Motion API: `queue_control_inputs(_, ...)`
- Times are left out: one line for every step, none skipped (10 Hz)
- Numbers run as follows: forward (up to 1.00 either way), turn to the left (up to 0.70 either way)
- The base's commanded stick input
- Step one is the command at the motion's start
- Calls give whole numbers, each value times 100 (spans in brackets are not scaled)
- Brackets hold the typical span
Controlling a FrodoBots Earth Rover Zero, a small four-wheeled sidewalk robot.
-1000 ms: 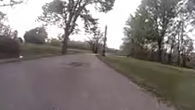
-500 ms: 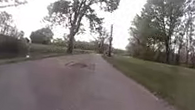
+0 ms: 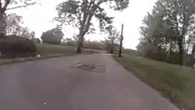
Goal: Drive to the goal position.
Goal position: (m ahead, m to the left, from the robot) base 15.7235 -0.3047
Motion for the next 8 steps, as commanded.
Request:
queue_control_inputs(100, 0)
queue_control_inputs(100, 0)
queue_control_inputs(100, 0)
queue_control_inputs(100, 0)
queue_control_inputs(100, 0)
queue_control_inputs(100, 0)
queue_control_inputs(100, 0)
queue_control_inputs(100, 0)
